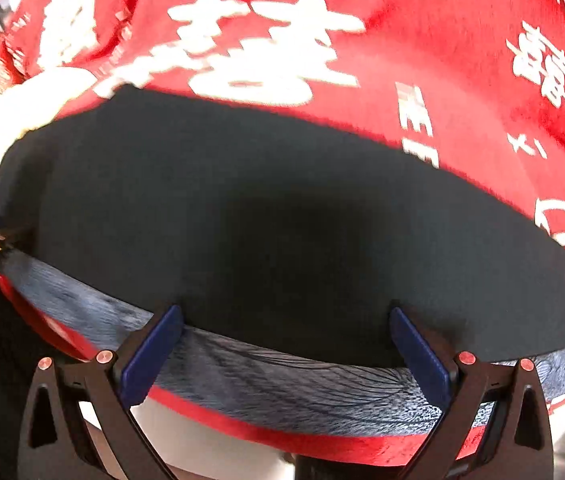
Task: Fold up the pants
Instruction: 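Hold the folded edge with both grippers and smooth it flat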
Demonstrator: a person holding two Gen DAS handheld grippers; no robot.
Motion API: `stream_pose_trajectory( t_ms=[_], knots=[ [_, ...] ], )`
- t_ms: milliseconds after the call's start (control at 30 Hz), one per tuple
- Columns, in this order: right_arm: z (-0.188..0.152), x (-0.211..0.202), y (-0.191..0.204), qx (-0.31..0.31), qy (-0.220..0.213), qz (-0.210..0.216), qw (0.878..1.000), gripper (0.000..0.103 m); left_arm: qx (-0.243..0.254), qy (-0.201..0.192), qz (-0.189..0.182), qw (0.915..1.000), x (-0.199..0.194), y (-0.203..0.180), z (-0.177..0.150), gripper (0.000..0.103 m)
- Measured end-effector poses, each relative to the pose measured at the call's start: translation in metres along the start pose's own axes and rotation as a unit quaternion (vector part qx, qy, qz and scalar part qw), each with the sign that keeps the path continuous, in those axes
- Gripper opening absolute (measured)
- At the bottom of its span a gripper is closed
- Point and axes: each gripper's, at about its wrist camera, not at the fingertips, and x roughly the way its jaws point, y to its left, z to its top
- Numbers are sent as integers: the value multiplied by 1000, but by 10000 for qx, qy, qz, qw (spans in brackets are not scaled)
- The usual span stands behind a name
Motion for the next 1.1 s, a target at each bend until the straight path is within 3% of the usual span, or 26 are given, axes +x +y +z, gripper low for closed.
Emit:
stream_pose_trajectory(
  t_ms=[233, 333, 500, 767, 1100],
  knots=[
    [-7, -8, -22, 420, -175, 118, 9989, 103, -46, 26, 53, 10000, -2, 1, -1, 103],
    [-8, -5, -15, 110, -136, -42, 9998, 103, -41, 41, 122, 9999, -3, -1, 0, 103],
    [2, -8, -27, 359, -143, 102, 9992, 103, 83, 4, 122, 9999, -9, -13, 2, 103],
    [0, -6, -32, 264, -126, 59, 9996, 103, 122, 25, 233, 9997, -7, -26, 7, 103],
    [-11, -21, -78, 712, -256, -22, 9971, 103, 706, -39, 51, 9975, -13, -88, 12, 103]
  ],
)
